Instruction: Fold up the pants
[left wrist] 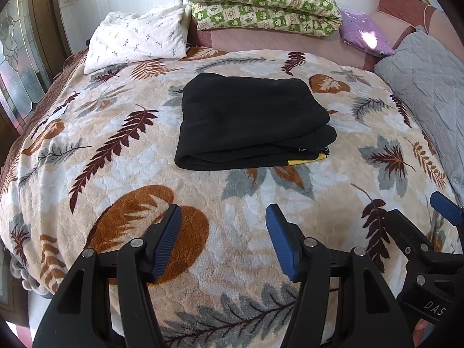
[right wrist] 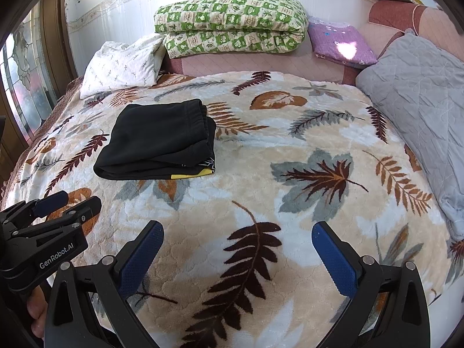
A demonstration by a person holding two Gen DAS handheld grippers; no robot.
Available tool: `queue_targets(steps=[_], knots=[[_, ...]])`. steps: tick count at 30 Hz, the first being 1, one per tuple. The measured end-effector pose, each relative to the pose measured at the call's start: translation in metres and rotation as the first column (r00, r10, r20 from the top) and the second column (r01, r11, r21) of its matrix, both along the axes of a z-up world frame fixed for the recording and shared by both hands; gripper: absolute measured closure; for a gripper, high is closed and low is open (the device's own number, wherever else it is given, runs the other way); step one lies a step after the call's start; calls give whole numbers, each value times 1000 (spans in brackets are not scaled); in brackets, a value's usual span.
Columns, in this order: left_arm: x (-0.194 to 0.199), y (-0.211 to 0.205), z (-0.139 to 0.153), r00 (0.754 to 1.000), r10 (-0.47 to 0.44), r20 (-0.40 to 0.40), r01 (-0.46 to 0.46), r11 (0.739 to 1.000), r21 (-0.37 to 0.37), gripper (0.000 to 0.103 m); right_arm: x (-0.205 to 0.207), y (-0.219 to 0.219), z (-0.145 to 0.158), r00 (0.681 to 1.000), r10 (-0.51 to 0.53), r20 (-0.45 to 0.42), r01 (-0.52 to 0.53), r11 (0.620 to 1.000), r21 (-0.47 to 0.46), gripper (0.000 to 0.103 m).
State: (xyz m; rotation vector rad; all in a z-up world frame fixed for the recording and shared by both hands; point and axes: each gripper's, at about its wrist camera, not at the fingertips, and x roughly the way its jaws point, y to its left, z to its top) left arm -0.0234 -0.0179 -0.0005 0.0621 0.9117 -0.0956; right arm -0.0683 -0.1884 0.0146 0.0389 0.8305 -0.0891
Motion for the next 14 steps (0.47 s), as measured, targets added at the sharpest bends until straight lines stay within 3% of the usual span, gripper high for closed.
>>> queue_targets(steps=[14], knots=[[0, 3, 2, 1000, -2, 20, 1, 1000, 16, 37, 0, 2, -2, 1000, 3, -4, -3, 1000, -4, 0]])
